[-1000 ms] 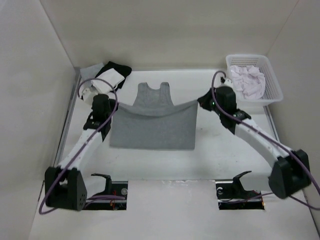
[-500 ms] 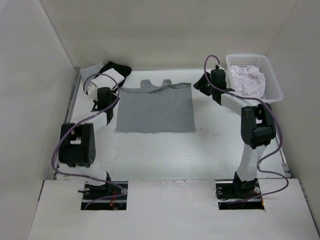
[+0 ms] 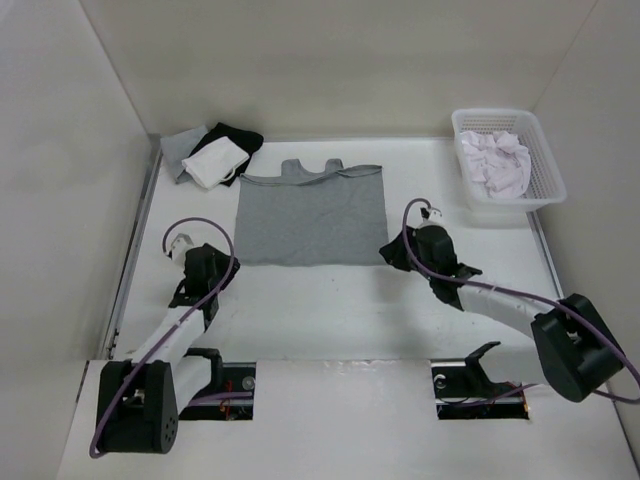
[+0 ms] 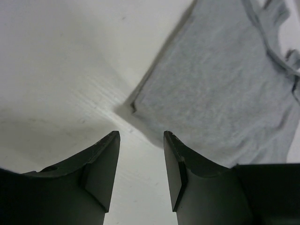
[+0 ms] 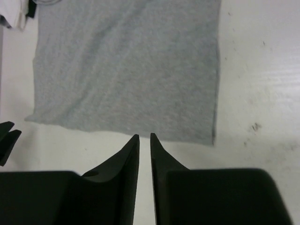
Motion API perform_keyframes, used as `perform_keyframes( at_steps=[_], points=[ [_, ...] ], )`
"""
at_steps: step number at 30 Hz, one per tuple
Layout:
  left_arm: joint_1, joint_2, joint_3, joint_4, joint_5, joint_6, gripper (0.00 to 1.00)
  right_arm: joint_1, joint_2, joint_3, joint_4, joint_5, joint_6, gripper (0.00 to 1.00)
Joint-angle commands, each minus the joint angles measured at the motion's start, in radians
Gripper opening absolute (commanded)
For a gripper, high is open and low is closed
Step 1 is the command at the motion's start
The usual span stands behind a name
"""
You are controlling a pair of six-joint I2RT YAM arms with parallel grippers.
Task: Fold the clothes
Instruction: Fold the tank top
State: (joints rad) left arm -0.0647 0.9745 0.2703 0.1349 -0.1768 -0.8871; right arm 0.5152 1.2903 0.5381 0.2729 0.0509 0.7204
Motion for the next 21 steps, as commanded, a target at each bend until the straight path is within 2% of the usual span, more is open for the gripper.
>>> perform_keyframes(
  at_steps=[1,6,9,13,17,21],
  points=[
    [0.044,0.024,-0.003,0.023,0.120,-0.016,0.41,0.013,-0.049,-0.064,0.086,0.050,0.016,0.26],
    [0.076,0.104,-0.008,0.092,0.134,-0.027,0.41,-0.008,-0.057,-0.124,0.112,0.055,0.040,0.41],
    [0.084,0.159,0.001,0.132,0.123,-0.038,0.41,-0.042,-0.025,-0.135,0.115,0.049,0.086,0.46],
    [0.082,0.233,0.004,0.219,0.125,-0.055,0.38,-0.065,0.038,-0.145,0.133,0.061,0.146,0.49],
    [0.088,0.309,0.006,0.290,0.132,-0.067,0.26,-0.080,0.115,-0.144,0.195,0.027,0.182,0.50],
    [0.092,0.323,0.004,0.305,0.140,-0.079,0.17,-0.080,0.148,-0.130,0.192,0.004,0.220,0.46]
  ],
)
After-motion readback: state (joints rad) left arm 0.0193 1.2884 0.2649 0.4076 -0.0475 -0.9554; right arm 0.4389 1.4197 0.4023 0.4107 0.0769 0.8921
